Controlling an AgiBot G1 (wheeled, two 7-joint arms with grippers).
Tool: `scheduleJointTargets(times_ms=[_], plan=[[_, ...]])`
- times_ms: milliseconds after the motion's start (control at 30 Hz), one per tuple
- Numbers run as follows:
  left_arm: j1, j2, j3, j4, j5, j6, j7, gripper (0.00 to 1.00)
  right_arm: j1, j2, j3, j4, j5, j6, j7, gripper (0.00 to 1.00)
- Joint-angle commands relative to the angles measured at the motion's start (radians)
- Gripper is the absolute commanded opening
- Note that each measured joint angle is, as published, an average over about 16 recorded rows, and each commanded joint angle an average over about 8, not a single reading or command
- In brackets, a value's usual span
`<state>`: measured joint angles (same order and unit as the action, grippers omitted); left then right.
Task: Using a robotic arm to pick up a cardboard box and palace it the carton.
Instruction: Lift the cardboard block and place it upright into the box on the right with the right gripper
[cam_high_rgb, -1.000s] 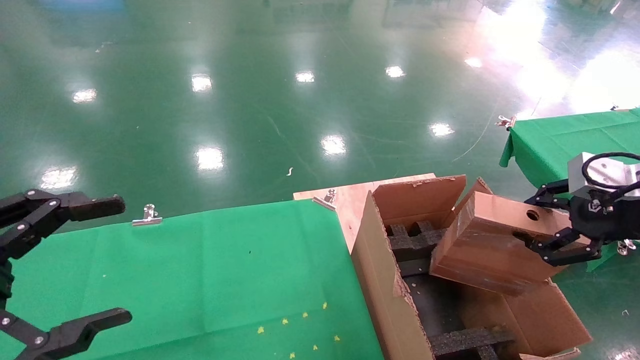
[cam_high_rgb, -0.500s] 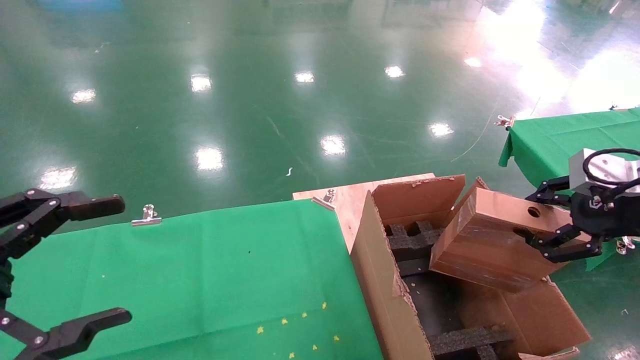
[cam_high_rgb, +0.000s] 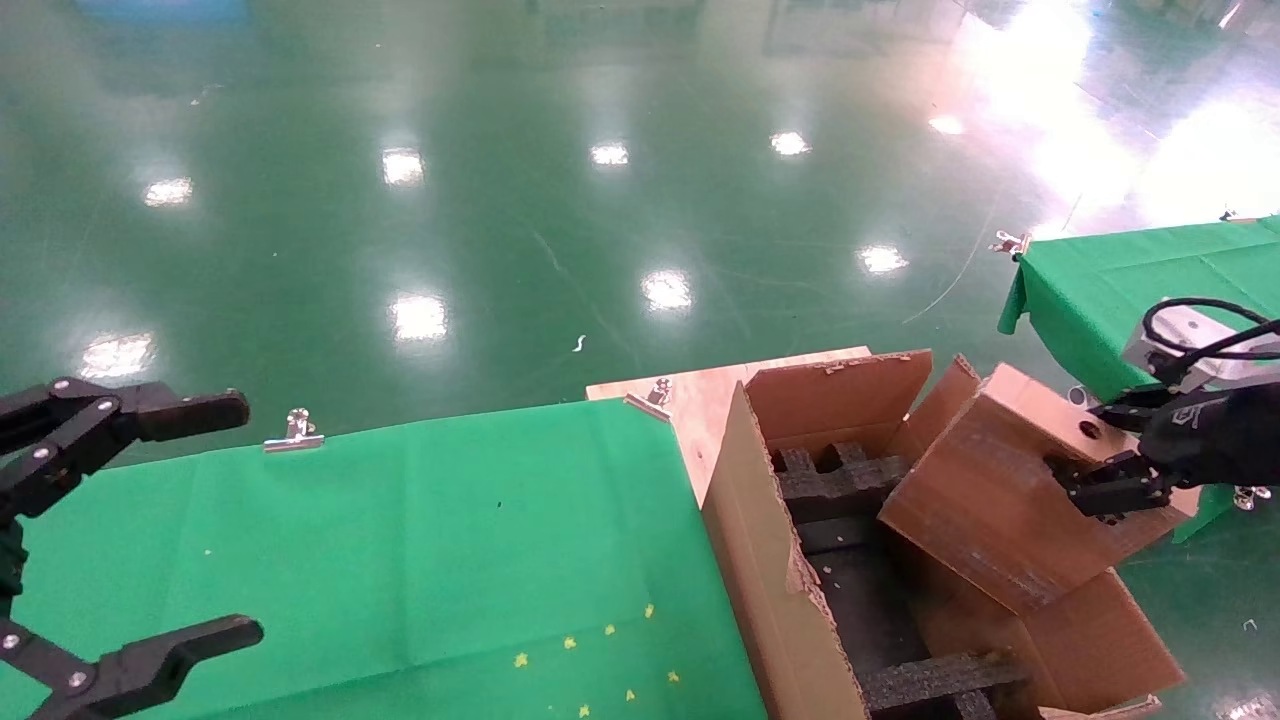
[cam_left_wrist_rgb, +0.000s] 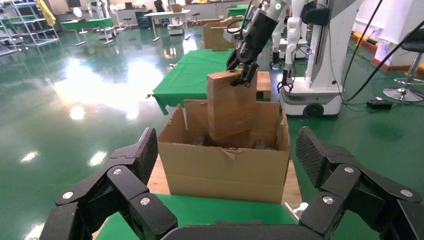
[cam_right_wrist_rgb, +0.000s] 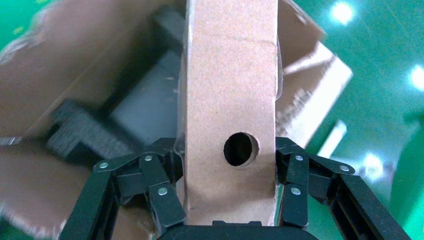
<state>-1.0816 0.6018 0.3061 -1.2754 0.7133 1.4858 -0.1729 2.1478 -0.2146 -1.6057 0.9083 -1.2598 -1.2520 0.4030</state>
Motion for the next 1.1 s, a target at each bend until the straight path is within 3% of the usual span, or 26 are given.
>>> scheduleJointTargets(times_ms=[33, 300, 633, 800, 1100], plan=[[0.000, 0.000, 0.000, 0.000, 0.000, 0.000, 0.000, 1.00, -0.013, 0.022, -0.008, 0.047, -0.008, 0.054, 0.093, 0.00], [0.000, 0.000, 0.000, 0.000, 0.000, 0.000, 0.000, 1.00, -0.052, 0.058, -0.054, 0.255, -0.144, 0.218, 0.527, 0.00], [0.000, 0.000, 0.001, 0.000, -0.001, 0.000, 0.000, 1.00, -0.074, 0.024, -0.102, 0.422, -0.405, 0.280, 1.019, 0.00], [0.000, 0.000, 0.001, 0.000, -0.001, 0.000, 0.001, 1.00, -0.091, -0.019, -0.119, 0.442, -0.480, 0.281, 1.183, 0.00], [0.000, -0.001, 0.001, 0.000, -0.001, -0.001, 0.001, 1.00, -0.135, -0.075, -0.148, 0.447, -0.563, 0.302, 1.344, 0.00]])
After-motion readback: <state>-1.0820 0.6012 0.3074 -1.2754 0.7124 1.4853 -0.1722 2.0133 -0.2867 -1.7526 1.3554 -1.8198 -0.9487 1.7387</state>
